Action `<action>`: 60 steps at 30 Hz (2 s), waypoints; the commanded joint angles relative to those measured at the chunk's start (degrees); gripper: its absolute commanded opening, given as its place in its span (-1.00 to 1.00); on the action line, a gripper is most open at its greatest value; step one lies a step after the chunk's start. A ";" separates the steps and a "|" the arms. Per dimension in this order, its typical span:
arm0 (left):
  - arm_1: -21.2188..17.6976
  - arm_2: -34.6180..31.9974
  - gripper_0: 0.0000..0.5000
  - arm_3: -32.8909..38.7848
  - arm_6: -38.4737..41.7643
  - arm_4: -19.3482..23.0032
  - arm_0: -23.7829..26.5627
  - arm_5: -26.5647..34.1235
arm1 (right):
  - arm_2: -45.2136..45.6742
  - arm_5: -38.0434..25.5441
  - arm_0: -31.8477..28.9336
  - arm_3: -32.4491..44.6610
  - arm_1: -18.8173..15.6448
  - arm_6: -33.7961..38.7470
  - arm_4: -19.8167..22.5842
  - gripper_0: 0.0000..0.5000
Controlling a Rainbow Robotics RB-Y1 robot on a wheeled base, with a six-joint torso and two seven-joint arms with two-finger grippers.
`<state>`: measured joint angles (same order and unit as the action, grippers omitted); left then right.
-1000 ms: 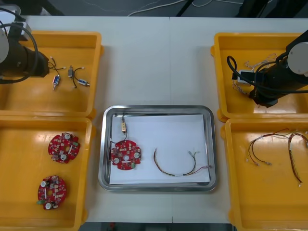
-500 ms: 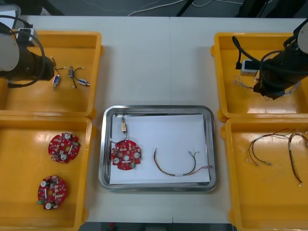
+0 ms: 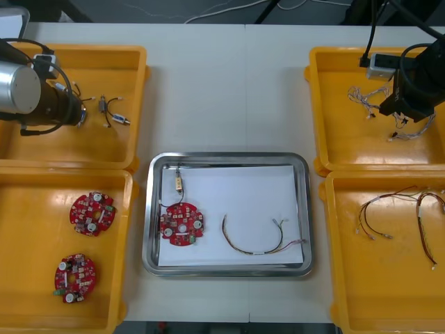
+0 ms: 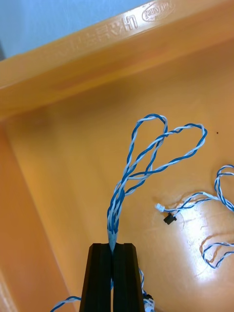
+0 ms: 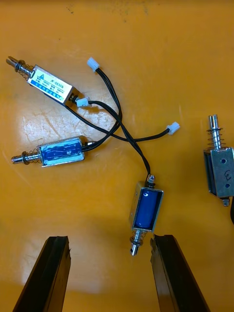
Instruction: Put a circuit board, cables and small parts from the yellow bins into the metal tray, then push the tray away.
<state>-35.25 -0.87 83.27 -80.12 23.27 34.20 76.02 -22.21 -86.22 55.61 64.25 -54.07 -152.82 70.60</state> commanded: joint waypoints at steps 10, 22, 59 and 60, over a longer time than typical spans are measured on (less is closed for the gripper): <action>1.50 1.57 0.93 -4.09 -6.80 -0.68 4.13 -2.54 | 7.27 -12.04 2.40 12.22 -2.70 14.83 1.03 -1.00; 1.76 1.66 0.92 -4.09 -6.80 0.99 4.92 -2.90 | 8.24 -14.33 -2.61 33.31 -0.94 31.88 3.31 -1.00; 2.47 5.52 0.76 -8.30 -6.36 0.28 7.11 -5.80 | -26.92 9.40 -2.08 53.79 2.13 48.05 -10.84 -1.00; 2.47 5.52 0.76 -8.30 -6.36 0.28 7.11 -5.80 | -27.36 9.40 -1.82 53.61 2.31 48.05 -10.84 -1.00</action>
<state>-33.37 3.90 74.74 -80.12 23.87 38.77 70.90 -47.11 -77.41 49.90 117.65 -53.42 -106.42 60.40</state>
